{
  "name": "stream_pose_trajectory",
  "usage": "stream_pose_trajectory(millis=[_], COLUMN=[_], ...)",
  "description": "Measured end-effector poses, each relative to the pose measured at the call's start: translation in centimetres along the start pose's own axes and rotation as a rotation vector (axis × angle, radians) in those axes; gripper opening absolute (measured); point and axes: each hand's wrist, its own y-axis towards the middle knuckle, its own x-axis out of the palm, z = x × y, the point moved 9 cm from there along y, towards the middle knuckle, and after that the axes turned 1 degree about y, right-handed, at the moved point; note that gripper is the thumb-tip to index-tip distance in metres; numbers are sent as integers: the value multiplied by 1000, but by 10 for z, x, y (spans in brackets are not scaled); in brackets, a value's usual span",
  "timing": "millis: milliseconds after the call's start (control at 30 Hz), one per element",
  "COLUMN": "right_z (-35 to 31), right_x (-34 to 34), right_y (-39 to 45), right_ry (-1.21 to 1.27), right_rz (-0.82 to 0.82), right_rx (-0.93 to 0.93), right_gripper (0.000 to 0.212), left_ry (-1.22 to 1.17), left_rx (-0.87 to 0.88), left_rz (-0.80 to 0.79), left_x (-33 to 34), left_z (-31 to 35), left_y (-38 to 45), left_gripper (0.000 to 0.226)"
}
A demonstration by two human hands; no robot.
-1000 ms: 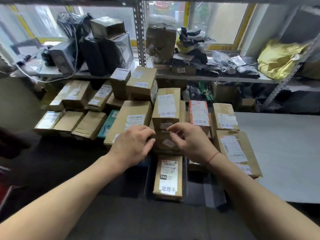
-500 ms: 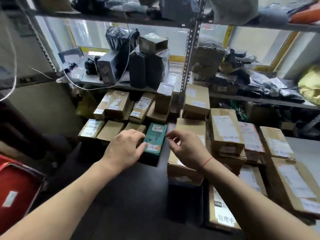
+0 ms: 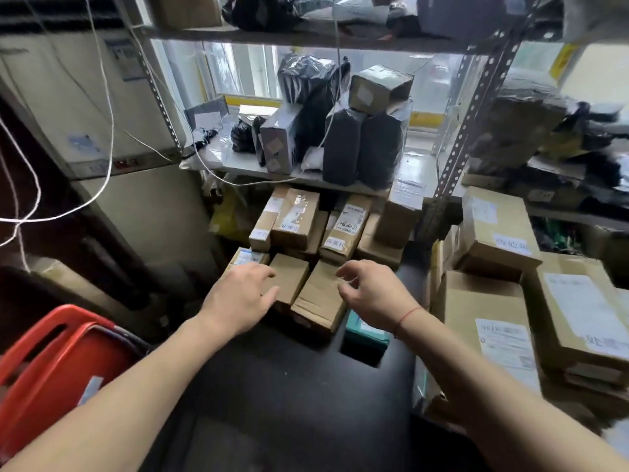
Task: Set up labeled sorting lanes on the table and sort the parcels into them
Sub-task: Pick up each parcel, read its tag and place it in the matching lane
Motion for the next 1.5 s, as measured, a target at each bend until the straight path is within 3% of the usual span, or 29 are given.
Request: stream_pose_trajectory(millis=[367,567,733,833,1067,1300,1500], right_z=[-40,-26,-5,9,47,63,64], right_x=[69,89,104,110,142,159,152], right_y=[104,158,218,246,292,299,291], right_ry=[-29,24,65,113,203,249,375], right_rz=[31,14,-29,-19,-61,-59,21], right_rx=[218,286,310,353,424,475,487], right_gripper=[36,35,47,53,42,35,47], left_ry=[-39,-14,-4,11,58,83,-32], left_rx=[55,66,16,18,38,142,182], left_rz=[-130,-179,-186,-198,-170,-91,58], left_x=[21,51,82,104,146,153,133], left_z=[-105,-121,-127,-126,-129,-124,-113], left_y=[122,185,235,258,288,290,286], left_gripper=[53,55,64,76,103,86,75])
